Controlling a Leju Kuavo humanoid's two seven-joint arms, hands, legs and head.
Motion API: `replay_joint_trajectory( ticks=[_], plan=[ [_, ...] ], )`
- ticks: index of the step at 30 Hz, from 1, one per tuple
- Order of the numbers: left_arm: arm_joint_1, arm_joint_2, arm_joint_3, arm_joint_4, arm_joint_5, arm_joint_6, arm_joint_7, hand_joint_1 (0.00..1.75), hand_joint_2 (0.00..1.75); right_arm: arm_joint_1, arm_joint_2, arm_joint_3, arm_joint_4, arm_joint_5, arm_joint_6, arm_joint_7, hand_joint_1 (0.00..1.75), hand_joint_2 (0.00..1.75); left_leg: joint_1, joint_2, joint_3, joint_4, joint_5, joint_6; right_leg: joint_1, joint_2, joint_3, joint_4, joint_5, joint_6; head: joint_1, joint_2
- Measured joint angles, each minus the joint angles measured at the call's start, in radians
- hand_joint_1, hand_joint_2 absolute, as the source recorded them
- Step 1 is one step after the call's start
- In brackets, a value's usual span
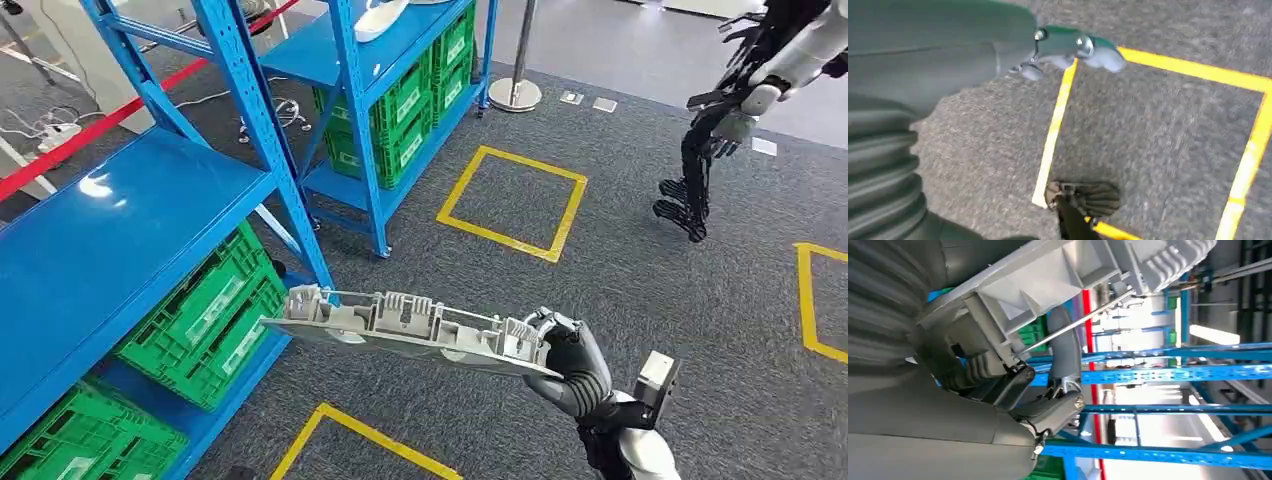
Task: Take the parts from the cabinet and place them on the table.
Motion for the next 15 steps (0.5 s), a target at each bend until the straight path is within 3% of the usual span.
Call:
replay_joint_trajectory(
  ticks=[1, 2, 3, 4, 6, 7, 8, 10, 11, 12, 15],
  plan=[
    [-0.003, -0.001, 0.002, -0.002, 0.002, 0.002, -0.003, 0.0, 1.75, -0.001, -0.001, 0.0, 0.0, 0.001, 0.001, 0.001, 1.75, 1.75, 0.005, 0.015, 0.005, -0.01, 0.007, 0.011, 0.003, 0.017, -0.003, -0.002, 0.005, 0.009, 0.0, 0.0],
    [-0.007, -0.003, 0.005, -0.003, 0.008, 0.004, -0.005, 0.0, 1.75, -0.001, -0.002, 0.0, 0.0, 0.001, 0.001, 0.002, 1.75, 1.75, 0.008, 0.032, 0.009, -0.016, 0.012, 0.018, 0.002, -0.015, -0.008, 0.013, -0.005, 0.008, 0.0, 0.0],
    [-0.008, -0.002, 0.007, -0.004, 0.009, 0.005, -0.005, 0.0, 1.75, -0.01, -0.002, 0.001, 0.001, 0.002, 0.002, 0.003, 1.75, 1.75, 0.007, 0.044, 0.009, -0.019, 0.014, 0.022, 0.011, -0.077, -0.033, 0.062, -0.04, 0.009, 0.013, 0.0],
    [-0.008, -0.001, 0.009, -0.004, 0.009, 0.005, -0.005, 0.0, 1.75, -0.02, -0.001, 0.003, 0.001, 0.002, 0.002, 0.004, 1.75, 1.75, 0.004, 0.06, 0.008, -0.018, 0.013, 0.025, 0.012, -0.106, -0.069, 0.133, -0.079, 0.011, 0.017, 0.0],
    [-0.006, 0.003, 0.016, -0.003, 0.009, 0.008, -0.005, 0.0, 1.75, -0.03, 0.0, 0.005, 0.002, 0.002, 0.003, 0.006, 1.75, 1.75, -0.001, 0.095, 0.006, -0.016, 0.011, 0.028, 0.012, -0.134, -0.142, 0.291, -0.144, 0.014, 0.018, 0.0],
    [-0.007, 0.004, 0.018, -0.003, 0.009, 0.01, -0.004, 0.0, 1.75, -0.028, 0.001, 0.006, 0.002, 0.001, 0.004, 0.006, 1.75, 1.75, -0.001, 0.11, 0.006, -0.015, 0.01, 0.03, 0.011, -0.138, -0.155, 0.323, -0.145, 0.014, 0.018, 0.0],
    [-0.008, 0.004, 0.022, -0.004, 0.009, 0.012, -0.004, 0.0, 1.75, -0.027, 0.001, 0.006, 0.002, 0.001, 0.004, 0.008, 1.75, 1.75, -0.002, 0.123, 0.006, -0.015, 0.009, 0.03, 0.011, -0.141, -0.141, 0.302, -0.126, 0.014, 0.019, 0.0],
    [-0.011, 0.004, 0.025, -0.004, 0.009, 0.016, -0.005, 0.0, 1.75, -0.027, 0.001, 0.007, 0.002, 0.002, 0.005, 0.015, 1.75, 1.75, -0.002, 0.149, 0.009, -0.013, 0.005, 0.026, 0.012, -0.159, -0.05, 0.141, -0.052, 0.009, 0.02, 0.0],
    [-0.011, 0.004, 0.026, -0.005, 0.009, 0.017, -0.007, 0.0, 1.75, -0.028, 0.001, 0.007, 0.002, 0.001, 0.005, 0.015, 1.75, 1.75, -0.002, 0.159, 0.011, -0.009, 0.001, 0.021, 0.015, -0.197, 0.003, 0.053, -0.025, 0.004, 0.022, 0.0],
    [-0.011, 0.008, 0.029, -0.005, 0.009, 0.019, -0.01, 0.0, 1.75, -0.031, 0.003, 0.008, 0.002, 0.001, 0.006, 0.016, 1.75, 1.75, -0.011, 0.167, 0.011, -0.005, -0.005, 0.015, 0.025, -0.254, 0.023, 0.011, -0.036, -0.009, 0.024, 0.0],
    [-0.016, 0.013, 0.031, -0.007, 0.004, 0.019, -0.012, 0.0, 1.75, -0.031, 0.013, 0.008, 0.002, 0.002, 0.006, 0.016, 1.75, 1.75, -0.012, 0.199, 0.019, -0.008, -0.009, 0.0, 0.027, -0.209, 0.015, 0.013, -0.029, -0.026, 0.017, 0.0]
  ],
)
